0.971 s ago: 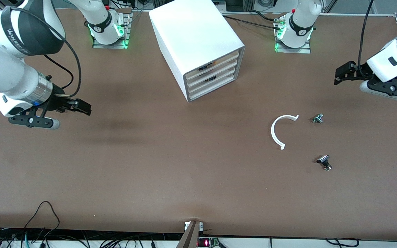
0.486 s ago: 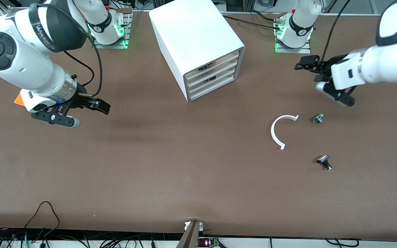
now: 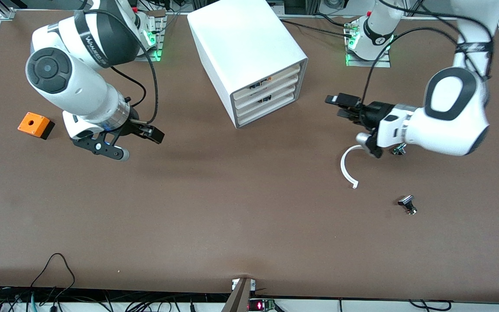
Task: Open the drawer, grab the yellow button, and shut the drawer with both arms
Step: 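Move both grippers from rest toward the white drawer cabinet, then grasp the drawer front with the left gripper while the right gripper approaches, then pull the drawer open with the left gripper while the right gripper reaches in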
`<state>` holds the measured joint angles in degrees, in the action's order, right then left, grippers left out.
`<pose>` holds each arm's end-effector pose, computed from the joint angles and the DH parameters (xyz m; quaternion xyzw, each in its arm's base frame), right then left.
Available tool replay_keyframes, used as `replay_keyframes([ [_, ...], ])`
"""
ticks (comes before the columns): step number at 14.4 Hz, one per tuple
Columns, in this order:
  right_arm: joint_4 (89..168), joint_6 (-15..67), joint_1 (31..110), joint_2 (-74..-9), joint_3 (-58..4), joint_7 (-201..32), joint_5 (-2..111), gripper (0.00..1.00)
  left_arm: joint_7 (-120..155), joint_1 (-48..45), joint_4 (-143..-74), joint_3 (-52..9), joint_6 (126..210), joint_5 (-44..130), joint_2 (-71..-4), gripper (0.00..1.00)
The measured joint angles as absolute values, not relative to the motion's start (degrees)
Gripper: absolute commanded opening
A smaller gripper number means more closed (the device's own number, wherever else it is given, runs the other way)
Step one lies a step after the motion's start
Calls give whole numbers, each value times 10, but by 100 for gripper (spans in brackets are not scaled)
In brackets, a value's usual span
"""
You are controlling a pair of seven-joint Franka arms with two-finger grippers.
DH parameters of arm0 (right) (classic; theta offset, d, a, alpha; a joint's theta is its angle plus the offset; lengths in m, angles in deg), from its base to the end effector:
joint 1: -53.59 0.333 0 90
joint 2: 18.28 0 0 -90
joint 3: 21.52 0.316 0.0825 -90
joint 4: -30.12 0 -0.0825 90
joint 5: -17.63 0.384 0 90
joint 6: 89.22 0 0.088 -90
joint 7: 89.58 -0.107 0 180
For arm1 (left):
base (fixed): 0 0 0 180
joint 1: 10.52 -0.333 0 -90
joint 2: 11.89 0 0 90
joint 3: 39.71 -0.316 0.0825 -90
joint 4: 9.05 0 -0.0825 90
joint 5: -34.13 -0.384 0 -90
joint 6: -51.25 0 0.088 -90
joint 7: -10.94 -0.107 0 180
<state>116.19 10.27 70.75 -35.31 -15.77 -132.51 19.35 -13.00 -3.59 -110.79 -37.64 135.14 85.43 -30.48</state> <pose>0.5960 0.2467 0.4929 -0.9831 0.1783 0.0418 0.0080 0.5603 -0.1785 0.3838 0.8442 -0.1558 -0.2238 0.4614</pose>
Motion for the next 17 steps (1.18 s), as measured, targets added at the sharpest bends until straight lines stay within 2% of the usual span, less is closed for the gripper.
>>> replay_keyframes([
  [2,1139,103,725,-371,-157,-1367,194,100,-197,-24,-1129,-366,1363,871,-329,89],
  [5,1109,103,749,-398,-157,-1418,194,100,-257,-22,-1169,-357,1391,908,-342,80],
  [10,1079,103,785,-427,-157,-1492,207,100,-320,-17,-1246,-299,1443,952,-335,63],
  [14,1064,104,804,-439,-157,-1553,216,100,-371,-16,-1299,-287,1444,990,-316,63],
  [17,1051,105,819,-446,-157,-1598,220,100,-403,-16,-1340,-278,1445,1020,-296,58],
])
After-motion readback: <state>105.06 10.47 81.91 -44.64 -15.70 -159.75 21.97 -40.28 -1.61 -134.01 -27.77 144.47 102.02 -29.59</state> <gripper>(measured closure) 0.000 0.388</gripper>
